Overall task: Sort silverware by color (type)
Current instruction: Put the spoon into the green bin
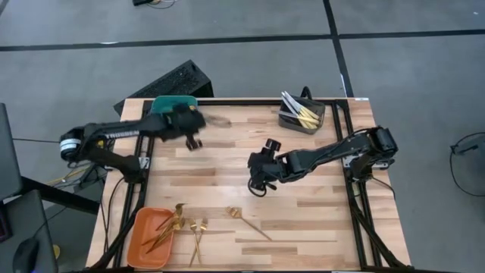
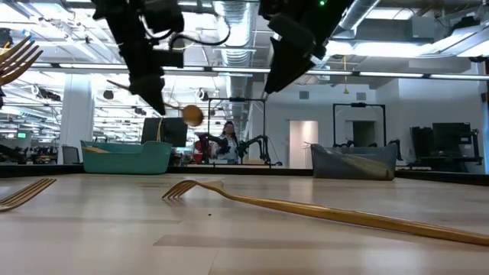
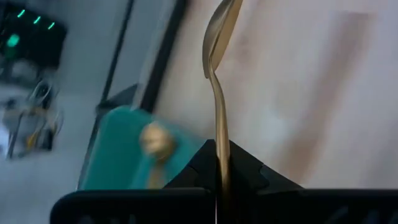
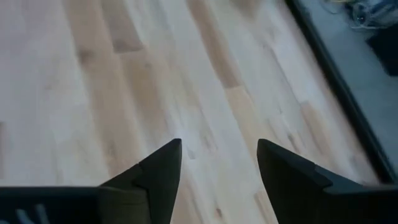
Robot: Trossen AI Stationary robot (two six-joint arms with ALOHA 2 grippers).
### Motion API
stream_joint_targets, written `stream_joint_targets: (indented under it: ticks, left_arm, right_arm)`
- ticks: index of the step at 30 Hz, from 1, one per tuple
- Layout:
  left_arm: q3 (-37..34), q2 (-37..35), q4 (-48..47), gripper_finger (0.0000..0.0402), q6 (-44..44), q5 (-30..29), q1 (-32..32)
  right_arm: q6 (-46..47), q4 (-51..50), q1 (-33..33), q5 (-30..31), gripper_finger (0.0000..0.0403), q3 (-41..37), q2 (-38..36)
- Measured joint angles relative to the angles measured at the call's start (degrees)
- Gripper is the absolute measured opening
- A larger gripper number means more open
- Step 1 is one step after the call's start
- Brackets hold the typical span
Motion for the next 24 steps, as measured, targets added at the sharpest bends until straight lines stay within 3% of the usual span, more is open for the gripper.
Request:
stream_joint_targets:
  ticks: [6,12,16,19,24]
  left_arm:
    - [0.0,-0.9,-0.6,0.0001,6.0,2.7,17.6]
    - [-0.5,0.1,-1.0,0.0001,9.1,5.8,28.2]
    - [-0.5,1.3,-0.9,0.0001,10.5,10.8,32.4]
    - [-0.5,3.1,-1.5,0.0001,10.7,11.5,34.6]
    - [-0.5,7.6,-2.1,0.0028,8.4,9.3,35.8]
  right_arm:
    - [4.4,-1.8,1.6,1.9,0.0228,-1.9,0.0]
    - [10.5,1.2,3.2,1.5,0.0228,-7.9,0.1]
    - [11.7,10.0,3.5,-3.9,0.0228,-11.9,0.1]
    - [12.0,16.0,3.7,-7.8,0.0228,-13.6,0.3]
    - [15.4,20.3,4.7,-8.5,0.0228,-14.0,0.5]
